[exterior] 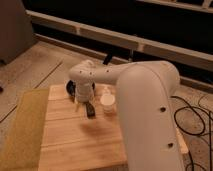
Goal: Push the eraser across the table
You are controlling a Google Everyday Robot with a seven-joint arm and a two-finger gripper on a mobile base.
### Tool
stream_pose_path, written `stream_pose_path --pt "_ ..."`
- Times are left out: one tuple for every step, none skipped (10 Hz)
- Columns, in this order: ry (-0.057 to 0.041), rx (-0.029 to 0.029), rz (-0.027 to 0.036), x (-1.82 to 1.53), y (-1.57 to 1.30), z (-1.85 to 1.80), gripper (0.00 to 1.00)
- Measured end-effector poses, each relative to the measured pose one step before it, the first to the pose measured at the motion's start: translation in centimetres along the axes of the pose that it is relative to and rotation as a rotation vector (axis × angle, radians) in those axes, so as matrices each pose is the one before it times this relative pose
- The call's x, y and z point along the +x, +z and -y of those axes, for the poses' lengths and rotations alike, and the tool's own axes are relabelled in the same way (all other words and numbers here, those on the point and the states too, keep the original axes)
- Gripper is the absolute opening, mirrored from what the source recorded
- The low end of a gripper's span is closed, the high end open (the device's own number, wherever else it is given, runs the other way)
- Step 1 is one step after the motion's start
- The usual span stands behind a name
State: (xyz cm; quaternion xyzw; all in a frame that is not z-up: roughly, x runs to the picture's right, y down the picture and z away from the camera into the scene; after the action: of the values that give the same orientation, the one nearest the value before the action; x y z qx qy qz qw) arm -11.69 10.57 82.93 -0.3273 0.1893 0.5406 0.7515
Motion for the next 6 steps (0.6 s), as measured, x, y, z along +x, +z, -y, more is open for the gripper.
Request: stream_pose_path --pt "0.00009 0.00018 -0.00034 0.013 0.015 0.014 0.65" --pt "-0.00015 0.00028 -0.00017 0.006 0.008 -0.002 0.65" --pt "0.00285 0.00081 -0.00019 0.005 0.001 0.007 0.65" --pt "0.02682 0.00287 -0.00044 0.036 0.062 0.284 0.65" --pt "0.03783 -0.00115 0.00349 -0.023 0.011 0.274 0.65" --pt "0.07200 -0.00452 0.00647 -0.038 0.024 0.439 0.65"
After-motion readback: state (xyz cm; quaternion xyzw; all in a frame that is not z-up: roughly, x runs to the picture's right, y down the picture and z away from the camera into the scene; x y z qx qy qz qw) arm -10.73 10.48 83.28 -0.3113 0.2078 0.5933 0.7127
